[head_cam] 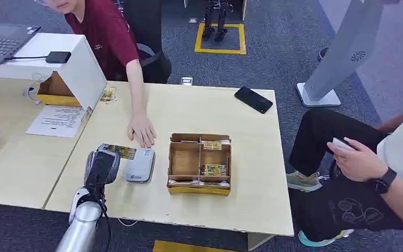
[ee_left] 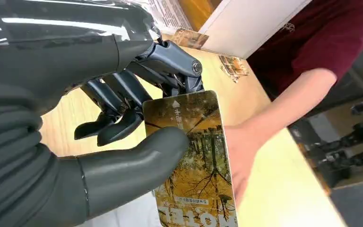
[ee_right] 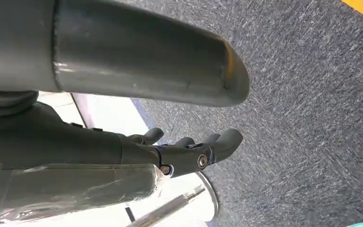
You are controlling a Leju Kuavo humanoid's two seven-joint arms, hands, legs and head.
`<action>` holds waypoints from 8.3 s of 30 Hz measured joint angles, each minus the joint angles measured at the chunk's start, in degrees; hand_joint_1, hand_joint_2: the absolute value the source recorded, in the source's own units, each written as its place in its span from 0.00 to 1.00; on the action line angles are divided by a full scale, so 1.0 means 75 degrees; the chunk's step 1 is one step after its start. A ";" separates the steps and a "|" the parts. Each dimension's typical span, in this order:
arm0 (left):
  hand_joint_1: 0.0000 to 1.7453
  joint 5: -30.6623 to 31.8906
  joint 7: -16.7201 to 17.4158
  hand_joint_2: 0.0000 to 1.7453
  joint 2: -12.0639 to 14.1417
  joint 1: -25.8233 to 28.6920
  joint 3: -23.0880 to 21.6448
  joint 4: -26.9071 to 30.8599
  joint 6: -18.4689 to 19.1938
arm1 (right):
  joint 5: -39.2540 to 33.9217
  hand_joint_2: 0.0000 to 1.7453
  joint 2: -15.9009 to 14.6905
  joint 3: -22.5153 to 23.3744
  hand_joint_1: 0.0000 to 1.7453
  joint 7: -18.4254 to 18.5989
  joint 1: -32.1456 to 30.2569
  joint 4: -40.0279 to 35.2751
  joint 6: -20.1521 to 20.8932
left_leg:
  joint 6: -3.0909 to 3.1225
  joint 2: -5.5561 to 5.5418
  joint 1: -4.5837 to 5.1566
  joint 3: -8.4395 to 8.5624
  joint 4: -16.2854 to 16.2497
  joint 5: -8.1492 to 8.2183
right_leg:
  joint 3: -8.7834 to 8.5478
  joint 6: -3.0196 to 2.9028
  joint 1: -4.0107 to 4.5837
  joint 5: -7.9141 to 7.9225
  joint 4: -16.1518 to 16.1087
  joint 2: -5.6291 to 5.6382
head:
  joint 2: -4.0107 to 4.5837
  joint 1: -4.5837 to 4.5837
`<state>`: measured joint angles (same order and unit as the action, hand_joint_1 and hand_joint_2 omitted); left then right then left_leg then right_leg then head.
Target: Pass the card to the sensor for recognition and then transmit it.
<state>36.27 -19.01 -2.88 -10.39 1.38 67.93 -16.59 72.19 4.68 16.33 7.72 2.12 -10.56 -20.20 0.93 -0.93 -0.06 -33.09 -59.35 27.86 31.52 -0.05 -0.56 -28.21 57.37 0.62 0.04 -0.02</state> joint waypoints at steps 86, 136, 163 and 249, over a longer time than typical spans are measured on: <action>1.00 0.3176 0.1232 1.00 0.0274 -0.0711 -0.0548 -0.2713 -0.1393 | 0.0784 0.00 0.0111 0.0373 0.00 -0.0460 0.0015 -0.0006 -0.0490 | 0.0000 -0.0006 0.0000 0.0039 0.0004 -0.0001 | -0.0046 0.0000 0.0000 0.0000 0.0000 -0.0011 | 0.0000 0.0000; 1.00 -0.2915 -0.0869 1.00 -0.0128 0.0538 0.0574 0.0132 0.1679 | 0.1233 0.00 0.0187 0.0749 0.00 -0.0495 0.0041 -0.0009 -0.0533 | 0.0001 -0.0011 0.0001 0.0004 0.0002 -0.0001 | -0.0011 0.0003 -0.0001 0.0001 0.0000 -0.0015 | 0.0000 0.0006; 0.00 0.0477 -0.1370 1.00 0.0233 -0.1339 0.0848 -0.1349 -0.2701 | 0.1830 0.00 0.0222 0.0758 0.00 -0.0536 0.0137 -0.0017 -0.0446 | 0.0001 -0.0012 0.0000 0.0000 0.0000 -0.0003 | -0.0006 0.0008 -0.0001 0.0005 0.0001 -0.0012 | 0.0000 0.0006; 0.00 0.7075 0.2456 1.00 0.0935 0.1967 -0.5036 0.2197 -0.3063 | 0.1891 0.00 0.0254 0.2212 0.00 -0.0070 0.0065 -0.0085 -0.0425 | 0.0040 0.0018 0.0003 -0.0011 -0.0005 0.0028 | 0.0004 0.0050 -0.0019 -0.0008 -0.0015 0.0018 | 0.0000 0.0006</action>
<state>89.33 -0.59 4.13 4.36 -36.39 84.41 -39.56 86.38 6.58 32.92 7.19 2.60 -11.19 -23.39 1.23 -0.80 -0.03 -33.17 -59.39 28.07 31.54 0.32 -0.70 -28.27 57.25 0.76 0.04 0.02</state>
